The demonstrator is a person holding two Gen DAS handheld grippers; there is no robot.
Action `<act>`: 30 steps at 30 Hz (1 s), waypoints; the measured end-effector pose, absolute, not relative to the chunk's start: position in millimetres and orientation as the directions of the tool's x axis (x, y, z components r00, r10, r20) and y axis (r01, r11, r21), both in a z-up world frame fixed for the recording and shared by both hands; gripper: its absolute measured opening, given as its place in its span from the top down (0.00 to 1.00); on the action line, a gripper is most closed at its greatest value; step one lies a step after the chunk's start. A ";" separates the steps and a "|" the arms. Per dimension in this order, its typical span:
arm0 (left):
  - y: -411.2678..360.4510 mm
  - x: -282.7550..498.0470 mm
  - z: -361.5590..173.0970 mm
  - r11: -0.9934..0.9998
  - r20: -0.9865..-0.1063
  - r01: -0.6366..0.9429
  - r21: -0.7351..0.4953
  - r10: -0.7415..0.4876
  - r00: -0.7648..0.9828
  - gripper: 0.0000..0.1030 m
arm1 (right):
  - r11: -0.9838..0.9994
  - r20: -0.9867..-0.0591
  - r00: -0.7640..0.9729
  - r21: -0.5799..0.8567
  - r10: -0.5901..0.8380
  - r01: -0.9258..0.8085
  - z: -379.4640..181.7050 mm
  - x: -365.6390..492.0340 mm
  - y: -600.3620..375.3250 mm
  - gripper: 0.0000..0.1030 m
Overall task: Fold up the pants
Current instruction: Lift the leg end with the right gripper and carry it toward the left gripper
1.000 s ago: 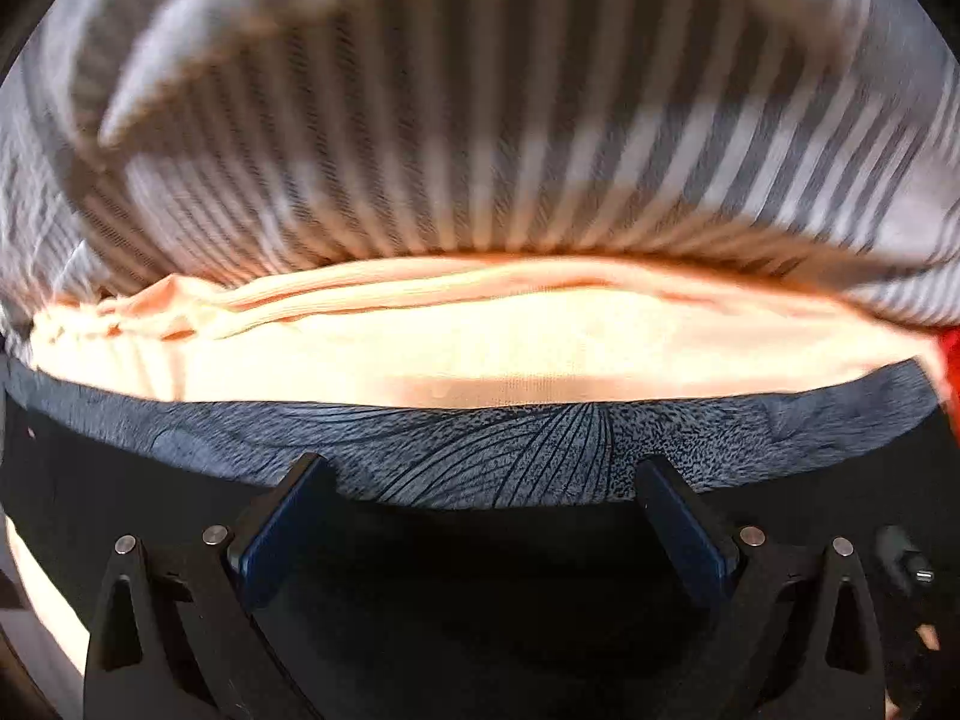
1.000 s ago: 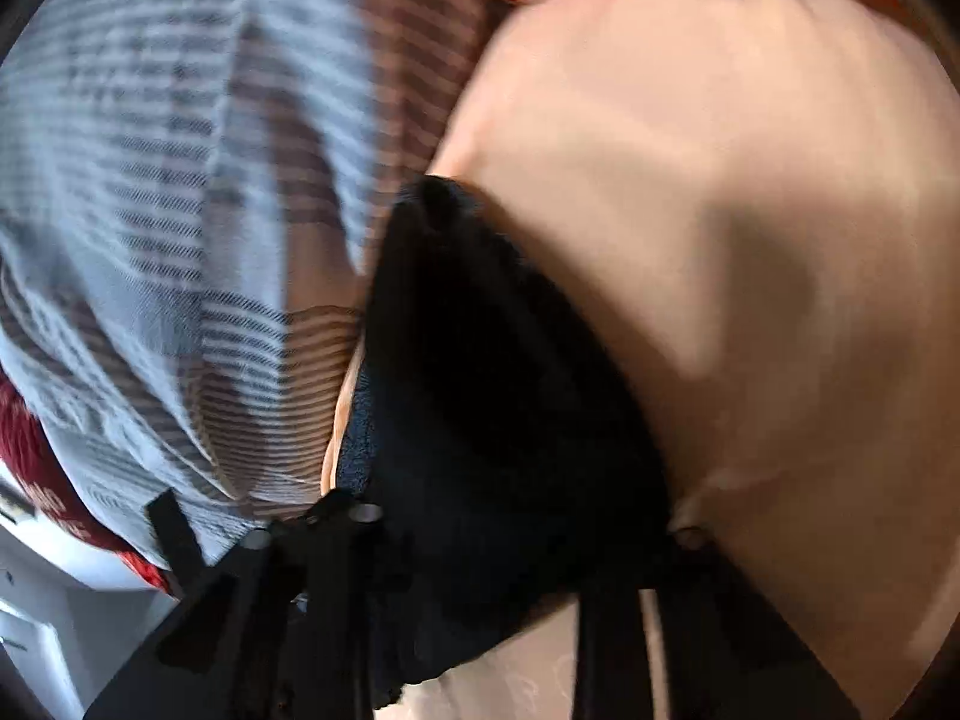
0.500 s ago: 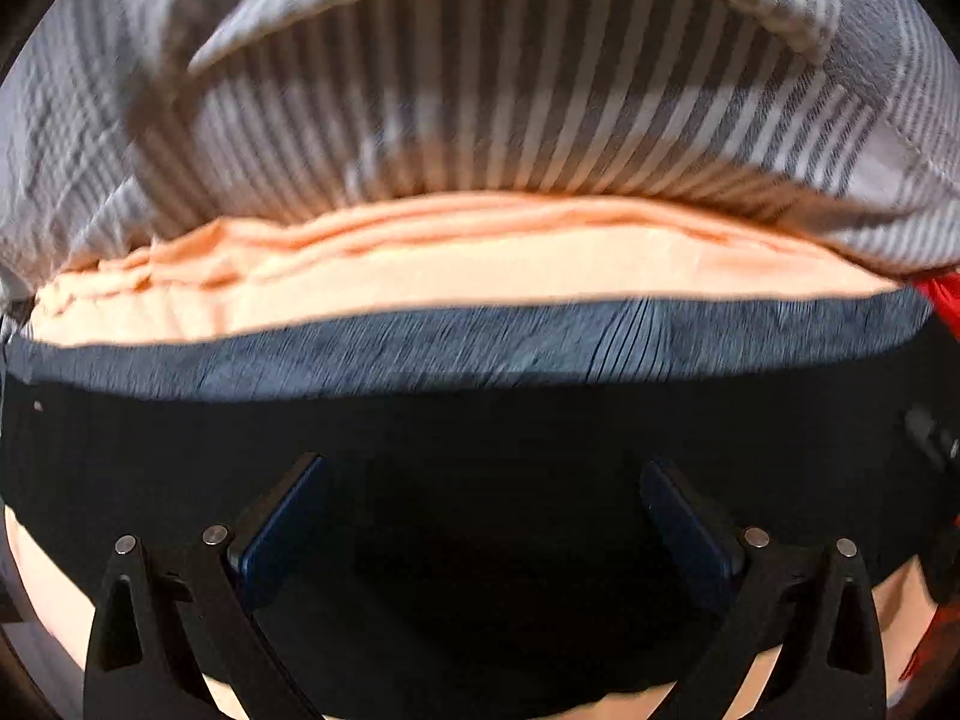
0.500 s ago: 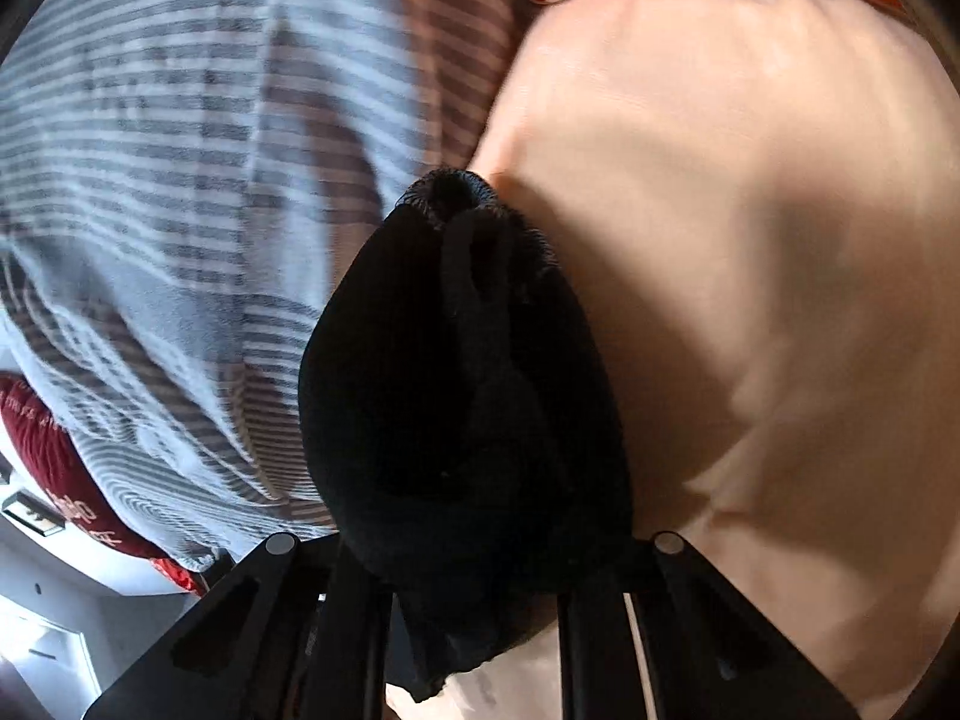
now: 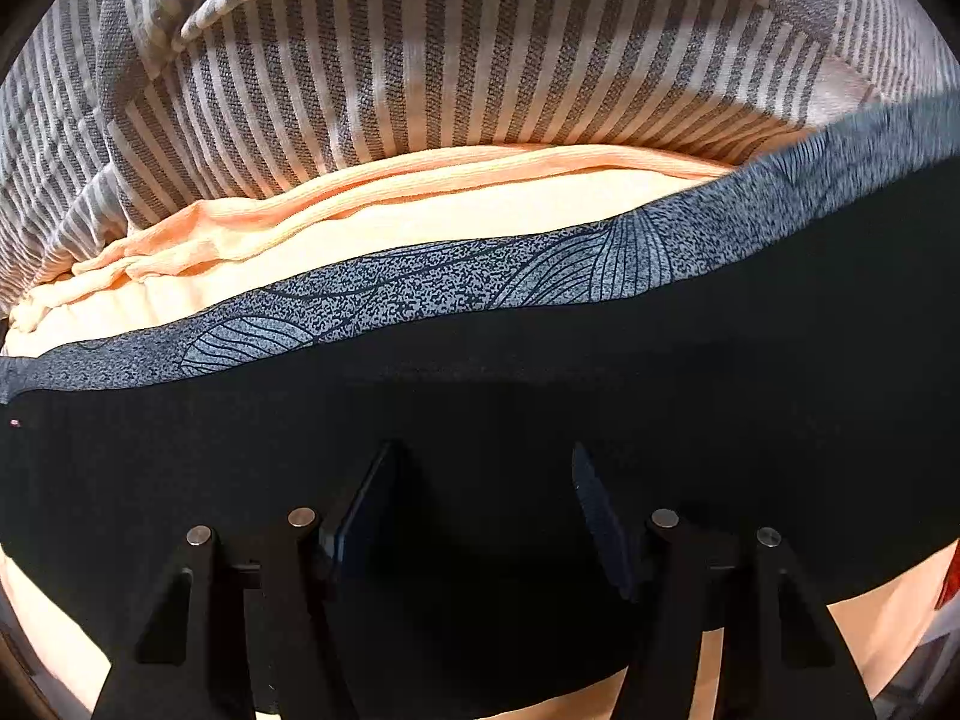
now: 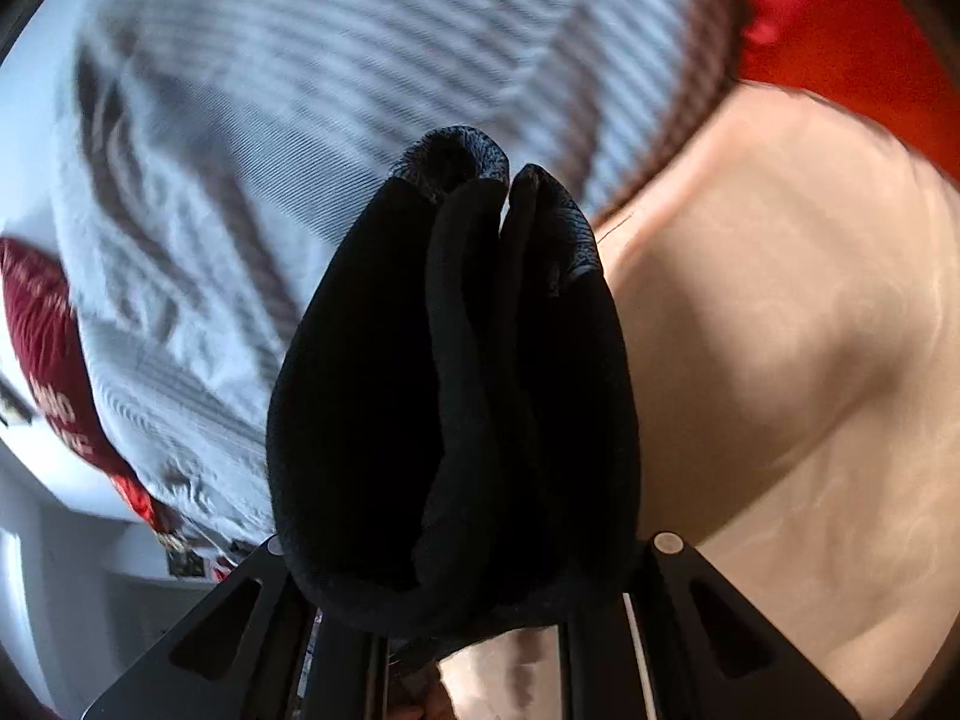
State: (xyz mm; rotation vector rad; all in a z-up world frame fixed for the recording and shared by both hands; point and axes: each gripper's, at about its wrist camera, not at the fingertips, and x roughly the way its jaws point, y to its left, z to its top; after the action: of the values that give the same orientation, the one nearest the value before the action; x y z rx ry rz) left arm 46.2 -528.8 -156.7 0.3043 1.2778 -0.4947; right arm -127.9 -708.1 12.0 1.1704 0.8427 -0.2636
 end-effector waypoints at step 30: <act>-186.3 177.4 -151.5 0.965 -0.975 0.241 -0.107 -0.149 0.163 0.23 | 0.957 -0.960 0.193 -0.152 -0.202 0.246 -65.6 51.1 -365.6 0.57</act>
State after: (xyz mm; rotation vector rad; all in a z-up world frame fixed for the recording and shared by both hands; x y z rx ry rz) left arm 177.4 -186.3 -151.5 0.0794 1.3798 -0.2786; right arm 51.1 -365.6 -65.6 0.0387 1.3399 -0.3147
